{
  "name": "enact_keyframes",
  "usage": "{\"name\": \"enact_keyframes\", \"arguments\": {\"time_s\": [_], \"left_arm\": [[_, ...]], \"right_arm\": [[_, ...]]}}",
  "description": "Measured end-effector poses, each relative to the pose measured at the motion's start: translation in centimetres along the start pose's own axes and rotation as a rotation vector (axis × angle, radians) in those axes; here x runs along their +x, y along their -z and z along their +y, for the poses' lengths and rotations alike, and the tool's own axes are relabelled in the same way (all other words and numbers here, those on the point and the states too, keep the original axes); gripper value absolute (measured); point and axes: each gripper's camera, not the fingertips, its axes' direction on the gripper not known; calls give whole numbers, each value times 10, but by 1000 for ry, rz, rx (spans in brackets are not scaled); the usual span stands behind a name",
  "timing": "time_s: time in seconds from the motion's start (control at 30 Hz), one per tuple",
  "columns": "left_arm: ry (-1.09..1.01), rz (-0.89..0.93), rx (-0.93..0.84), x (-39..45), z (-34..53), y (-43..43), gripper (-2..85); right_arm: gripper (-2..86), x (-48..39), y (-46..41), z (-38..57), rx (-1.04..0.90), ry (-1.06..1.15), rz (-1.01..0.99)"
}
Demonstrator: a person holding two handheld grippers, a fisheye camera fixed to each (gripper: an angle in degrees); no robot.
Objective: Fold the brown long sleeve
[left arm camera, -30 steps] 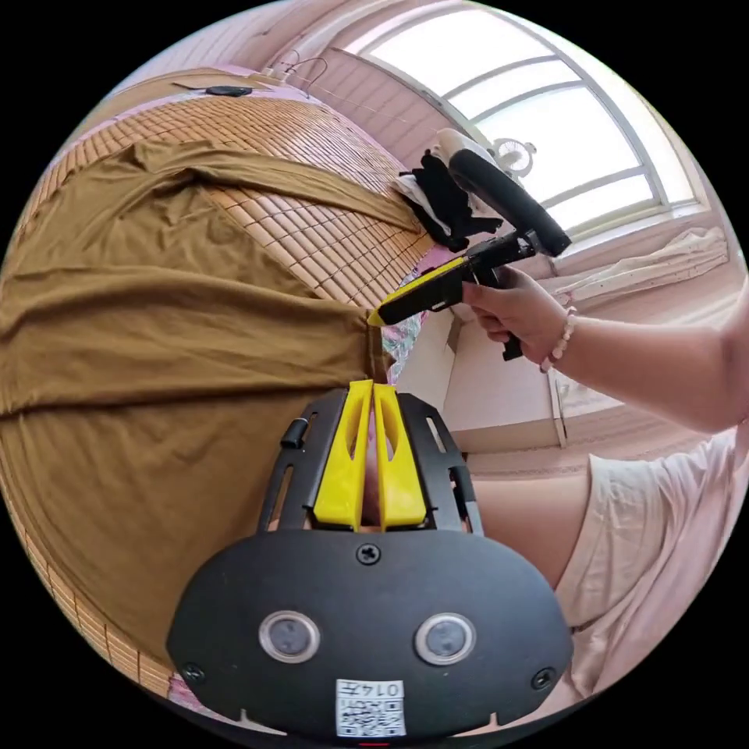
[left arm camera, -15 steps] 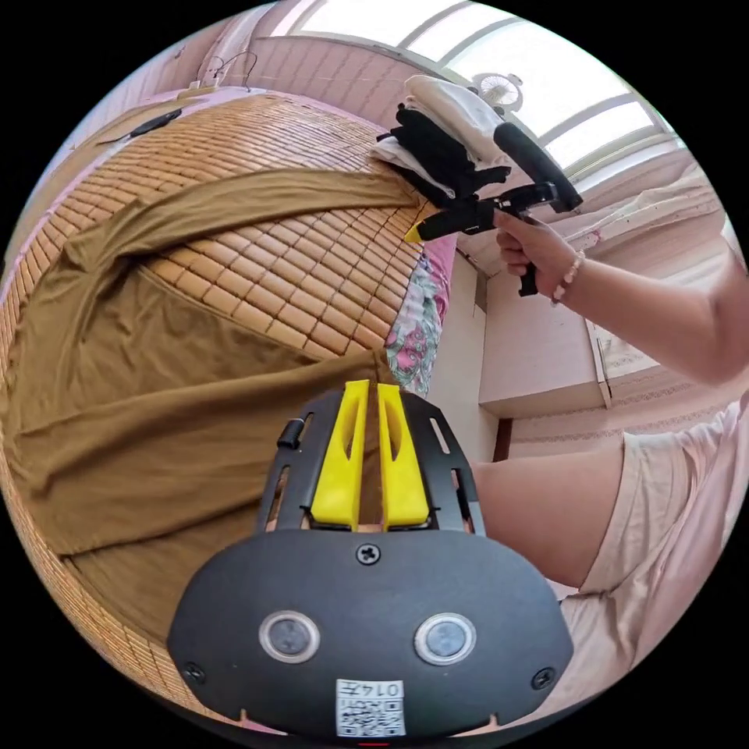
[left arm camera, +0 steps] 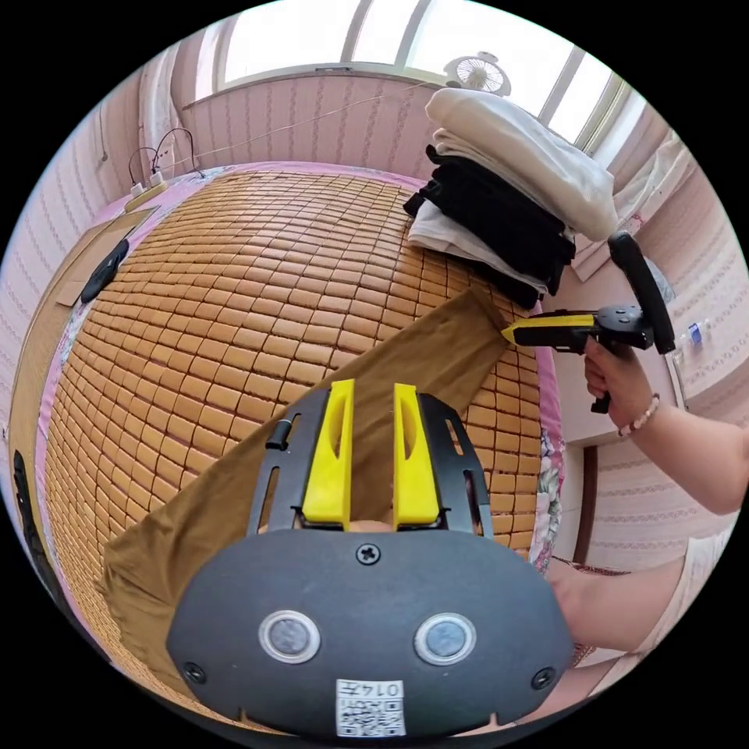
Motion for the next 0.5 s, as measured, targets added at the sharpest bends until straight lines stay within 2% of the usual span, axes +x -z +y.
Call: {"name": "enact_keyframes", "arguments": {"time_s": [0.13, 0.2, 0.27, 0.4, 0.5], "left_arm": [[-65, -125, -117, 14, -9, -29, 94], [-62, -149, -54, 16, -1, -26, 77], [-76, -115, -59, 17, 5, -23, 5], [-30, -126, -50, 14, 20, -11, -7], [53, -70, 72, 5, 49, 23, -9]], "right_arm": [[4, 6, 4, 11, 31, -10, -53], [2, 9, 7, 16, 45, -15, -111], [1, 11, 11, 22, 50, -3, -206], [1, 7, 13, 30, 8, -1, -275], [1, -7, 23, 36, 6, 47, -389]]}}
